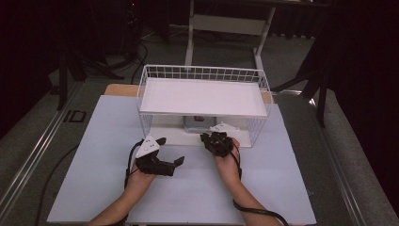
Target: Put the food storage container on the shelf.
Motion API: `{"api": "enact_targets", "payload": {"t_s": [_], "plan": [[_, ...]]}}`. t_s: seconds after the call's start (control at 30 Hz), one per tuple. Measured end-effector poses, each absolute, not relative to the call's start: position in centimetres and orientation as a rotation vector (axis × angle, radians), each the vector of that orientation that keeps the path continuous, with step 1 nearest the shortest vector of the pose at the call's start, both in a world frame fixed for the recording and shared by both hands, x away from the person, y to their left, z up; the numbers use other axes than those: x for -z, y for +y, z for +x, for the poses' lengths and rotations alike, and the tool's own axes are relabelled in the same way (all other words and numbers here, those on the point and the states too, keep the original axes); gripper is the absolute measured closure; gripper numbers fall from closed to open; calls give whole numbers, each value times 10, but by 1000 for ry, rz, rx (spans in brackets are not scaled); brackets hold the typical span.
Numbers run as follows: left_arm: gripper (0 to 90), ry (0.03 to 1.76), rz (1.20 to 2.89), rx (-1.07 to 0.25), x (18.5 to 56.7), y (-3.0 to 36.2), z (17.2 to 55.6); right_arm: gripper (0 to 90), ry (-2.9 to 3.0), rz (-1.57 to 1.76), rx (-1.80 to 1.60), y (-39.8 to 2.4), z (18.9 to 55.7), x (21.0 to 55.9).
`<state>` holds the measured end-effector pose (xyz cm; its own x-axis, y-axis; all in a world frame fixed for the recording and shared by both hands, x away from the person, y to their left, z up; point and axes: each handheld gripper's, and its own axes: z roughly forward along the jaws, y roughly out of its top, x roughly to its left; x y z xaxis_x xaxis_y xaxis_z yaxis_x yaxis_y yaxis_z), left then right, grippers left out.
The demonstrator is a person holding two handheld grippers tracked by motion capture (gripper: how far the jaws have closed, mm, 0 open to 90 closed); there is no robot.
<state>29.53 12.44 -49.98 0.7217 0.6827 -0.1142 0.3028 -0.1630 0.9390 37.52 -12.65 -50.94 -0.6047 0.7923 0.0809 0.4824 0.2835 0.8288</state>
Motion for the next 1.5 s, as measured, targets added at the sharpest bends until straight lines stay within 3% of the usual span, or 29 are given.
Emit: {"api": "enact_targets", "payload": {"t_s": [0.17, 0.37, 0.43, 0.5, 1.5], "plan": [[4, 743, 1758, -352, 496, 121, 293, 678, 2217, 1093, -1245, -142, 357, 497], [4, 662, 1767, -351, 486, 107, 287, 253, 2227, 1026, -1276, -156, 343, 489], [4, 645, 1780, -357, 482, 104, 285, 225, 2230, 1032, -1308, -161, 338, 487], [4, 640, 1773, -354, 480, 103, 283, 128, 2268, 1049, -1370, -166, 335, 486], [4, 713, 1822, -325, 486, 154, 251, 142, 2182, 1035, -1403, -237, 281, 474]]}}
